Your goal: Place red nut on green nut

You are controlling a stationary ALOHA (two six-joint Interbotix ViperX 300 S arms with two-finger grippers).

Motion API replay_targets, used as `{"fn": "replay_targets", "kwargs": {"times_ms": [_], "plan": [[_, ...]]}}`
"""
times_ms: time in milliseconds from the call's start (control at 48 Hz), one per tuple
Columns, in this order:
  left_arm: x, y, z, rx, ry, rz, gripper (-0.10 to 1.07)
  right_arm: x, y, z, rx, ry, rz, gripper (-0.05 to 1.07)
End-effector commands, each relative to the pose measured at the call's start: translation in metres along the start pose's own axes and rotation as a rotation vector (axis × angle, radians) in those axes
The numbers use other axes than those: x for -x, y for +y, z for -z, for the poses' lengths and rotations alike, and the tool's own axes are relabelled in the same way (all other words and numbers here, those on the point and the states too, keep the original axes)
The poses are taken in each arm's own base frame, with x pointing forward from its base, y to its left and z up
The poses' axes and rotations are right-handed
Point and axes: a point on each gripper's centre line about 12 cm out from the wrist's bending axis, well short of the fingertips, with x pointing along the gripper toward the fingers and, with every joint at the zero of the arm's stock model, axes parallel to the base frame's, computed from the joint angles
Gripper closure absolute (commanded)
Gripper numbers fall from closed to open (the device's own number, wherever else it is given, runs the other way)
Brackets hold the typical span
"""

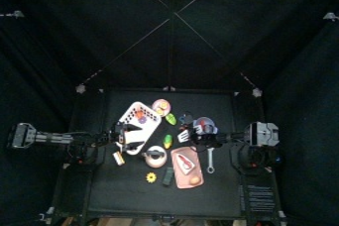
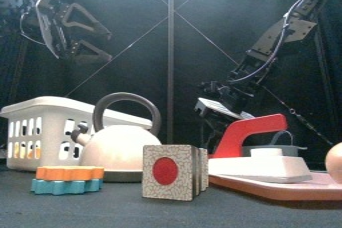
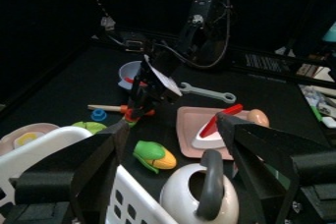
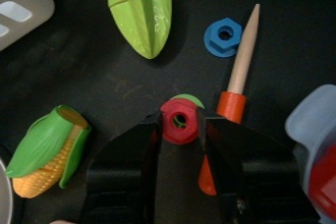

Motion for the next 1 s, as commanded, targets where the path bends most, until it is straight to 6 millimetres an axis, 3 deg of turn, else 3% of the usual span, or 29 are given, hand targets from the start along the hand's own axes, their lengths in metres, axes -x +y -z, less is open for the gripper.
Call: {"fn": "replay_targets", "kwargs": {"times_ms": [0,979], "plan": [[-0.0011,0.0001,-0.0050,0.002,-0.016,-0.003,-0.06,0.0041,0.0045,-0.0109,-0.017,-0.024,-0.020,0.37],[-0.0012,0.0000,-0.0056,0.002,-0.018,-0.003,-0.06,-0.0017,0.0014,-0.0106,-0.013,-0.020,-0.005,0.36]]}}
